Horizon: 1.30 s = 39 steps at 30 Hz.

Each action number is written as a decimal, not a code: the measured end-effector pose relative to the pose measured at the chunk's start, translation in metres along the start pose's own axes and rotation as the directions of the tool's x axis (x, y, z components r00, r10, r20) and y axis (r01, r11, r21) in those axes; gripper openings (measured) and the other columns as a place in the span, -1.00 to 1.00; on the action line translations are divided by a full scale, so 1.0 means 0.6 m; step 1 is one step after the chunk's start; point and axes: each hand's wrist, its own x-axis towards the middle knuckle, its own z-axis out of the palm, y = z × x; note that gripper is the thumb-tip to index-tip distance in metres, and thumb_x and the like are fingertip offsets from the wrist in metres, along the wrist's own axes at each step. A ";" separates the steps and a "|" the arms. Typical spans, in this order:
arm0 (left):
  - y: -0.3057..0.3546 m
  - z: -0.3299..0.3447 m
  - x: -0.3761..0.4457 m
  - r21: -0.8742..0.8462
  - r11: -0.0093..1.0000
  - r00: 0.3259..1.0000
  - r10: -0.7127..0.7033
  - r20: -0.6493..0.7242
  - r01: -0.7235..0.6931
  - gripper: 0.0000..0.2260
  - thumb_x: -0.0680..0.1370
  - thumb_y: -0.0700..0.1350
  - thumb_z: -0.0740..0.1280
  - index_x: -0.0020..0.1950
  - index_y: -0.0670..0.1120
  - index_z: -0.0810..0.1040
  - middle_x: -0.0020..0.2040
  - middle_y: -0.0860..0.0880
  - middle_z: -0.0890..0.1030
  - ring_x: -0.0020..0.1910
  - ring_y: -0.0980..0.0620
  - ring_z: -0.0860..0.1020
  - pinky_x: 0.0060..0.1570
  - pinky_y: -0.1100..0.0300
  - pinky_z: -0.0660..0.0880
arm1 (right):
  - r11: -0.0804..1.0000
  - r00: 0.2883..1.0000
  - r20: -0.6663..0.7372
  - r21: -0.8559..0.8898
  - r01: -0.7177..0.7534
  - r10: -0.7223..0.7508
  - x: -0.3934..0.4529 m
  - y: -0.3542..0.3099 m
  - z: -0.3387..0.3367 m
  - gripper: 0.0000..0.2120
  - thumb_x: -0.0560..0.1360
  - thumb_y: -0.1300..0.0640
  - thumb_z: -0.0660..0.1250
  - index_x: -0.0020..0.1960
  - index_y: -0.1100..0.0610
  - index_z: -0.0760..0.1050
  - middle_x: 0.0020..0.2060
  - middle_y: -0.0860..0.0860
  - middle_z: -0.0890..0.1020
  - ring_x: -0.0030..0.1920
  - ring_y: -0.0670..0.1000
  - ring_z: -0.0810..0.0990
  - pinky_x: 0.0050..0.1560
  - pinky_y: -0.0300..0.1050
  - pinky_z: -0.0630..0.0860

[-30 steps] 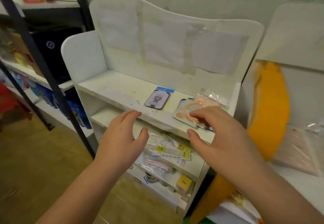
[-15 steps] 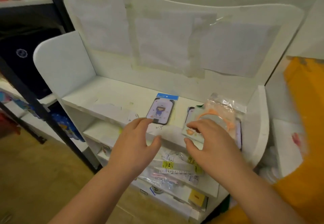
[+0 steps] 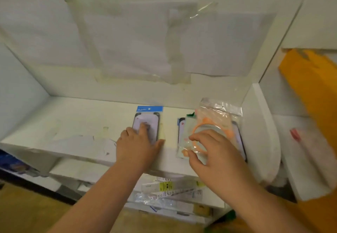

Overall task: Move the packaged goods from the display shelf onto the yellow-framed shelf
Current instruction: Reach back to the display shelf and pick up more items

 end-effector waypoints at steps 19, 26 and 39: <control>-0.089 -0.023 0.112 -0.762 0.647 0.979 0.139 0.145 0.021 -0.75 0.51 0.07 0.43 0.03 -0.07 0.51 -0.06 -0.05 0.65 -0.14 -0.02 0.61 -0.27 0.11 0.48 | 0.912 0.942 -0.110 -0.238 -0.335 0.317 0.014 0.012 0.064 -0.61 0.50 -0.18 0.32 0.27 -0.10 0.40 0.20 -0.14 0.45 0.17 -0.10 0.46 0.18 -0.12 0.51; -0.112 -0.046 0.088 -0.943 0.287 0.955 0.187 0.229 0.170 -0.79 0.49 0.01 0.48 0.04 -0.05 0.57 -0.07 -0.07 0.73 -0.11 -0.07 0.71 -0.05 -0.08 0.64 | 0.819 0.925 -0.149 -0.432 -0.379 0.350 0.035 0.022 0.102 -0.45 0.41 -0.40 0.16 0.21 -0.04 0.35 0.25 -0.01 0.38 0.33 0.07 0.35 0.32 0.01 0.38; -0.128 -0.100 0.054 -0.966 0.110 0.907 0.334 0.257 0.234 -0.88 0.55 -0.14 0.41 0.07 -0.10 0.58 -0.06 -0.08 0.75 -0.09 -0.12 0.72 -0.11 0.03 0.56 | 0.832 0.912 -0.252 -0.385 -0.401 0.323 0.045 -0.003 0.095 -0.84 0.45 0.07 0.30 -0.05 -0.04 0.32 -0.12 -0.13 0.38 -0.12 -0.10 0.37 -0.12 -0.31 0.29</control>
